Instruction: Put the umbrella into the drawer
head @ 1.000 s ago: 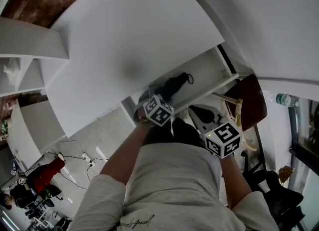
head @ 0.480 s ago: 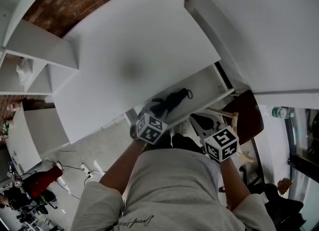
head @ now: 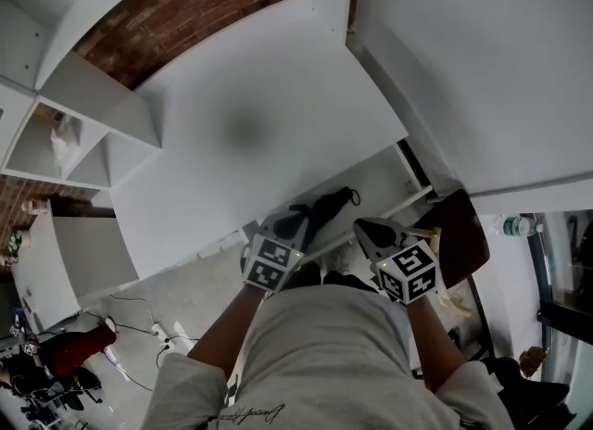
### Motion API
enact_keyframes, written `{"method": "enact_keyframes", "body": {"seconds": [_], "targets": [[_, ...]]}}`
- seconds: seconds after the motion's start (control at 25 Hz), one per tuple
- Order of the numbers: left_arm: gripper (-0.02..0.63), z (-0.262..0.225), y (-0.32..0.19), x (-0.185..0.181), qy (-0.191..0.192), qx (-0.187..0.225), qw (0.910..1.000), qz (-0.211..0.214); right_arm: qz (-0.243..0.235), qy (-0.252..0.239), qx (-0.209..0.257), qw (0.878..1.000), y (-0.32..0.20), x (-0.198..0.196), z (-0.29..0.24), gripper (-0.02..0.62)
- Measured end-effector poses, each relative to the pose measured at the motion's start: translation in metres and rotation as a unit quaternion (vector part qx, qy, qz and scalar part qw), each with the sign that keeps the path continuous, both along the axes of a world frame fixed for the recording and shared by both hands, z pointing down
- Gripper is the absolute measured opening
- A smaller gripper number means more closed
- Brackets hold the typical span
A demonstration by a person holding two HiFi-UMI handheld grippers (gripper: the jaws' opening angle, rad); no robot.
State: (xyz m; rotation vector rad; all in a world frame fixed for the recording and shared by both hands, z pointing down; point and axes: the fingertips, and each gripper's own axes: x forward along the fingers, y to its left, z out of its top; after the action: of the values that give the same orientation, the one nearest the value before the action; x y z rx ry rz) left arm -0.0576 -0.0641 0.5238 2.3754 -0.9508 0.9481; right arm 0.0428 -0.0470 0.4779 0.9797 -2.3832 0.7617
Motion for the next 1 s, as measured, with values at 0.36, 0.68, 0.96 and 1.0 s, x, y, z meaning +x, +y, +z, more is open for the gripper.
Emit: {"method": "enact_keyframes", "body": {"seconds": [0.36, 0.68, 0.96, 1.0], "targets": [[0.015, -0.065, -0.002, 0.005, 0.051, 0.051, 0.9973, -0.013, 0.021, -0.037, 0.009, 0.999, -0.012, -0.009, -0.029, 0.028], [0.015, -0.106, 0.002, 0.005, 0.091, 0.076, 0.9925, -0.030, 0.010, -0.046, 0.035, 0.998, -0.010, -0.019, -0.048, 0.028], [0.015, -0.130, -0.001, 0.006, 0.137, 0.090, 0.9848, -0.058, 0.001, -0.058, 0.039, 0.998, -0.004, -0.026, -0.058, 0.028], [0.015, -0.133, -0.002, 0.006, 0.141, 0.093, 0.9837, -0.061, 0.002, -0.057, 0.040, 0.998, -0.004, -0.026, -0.060, 0.028]]}}
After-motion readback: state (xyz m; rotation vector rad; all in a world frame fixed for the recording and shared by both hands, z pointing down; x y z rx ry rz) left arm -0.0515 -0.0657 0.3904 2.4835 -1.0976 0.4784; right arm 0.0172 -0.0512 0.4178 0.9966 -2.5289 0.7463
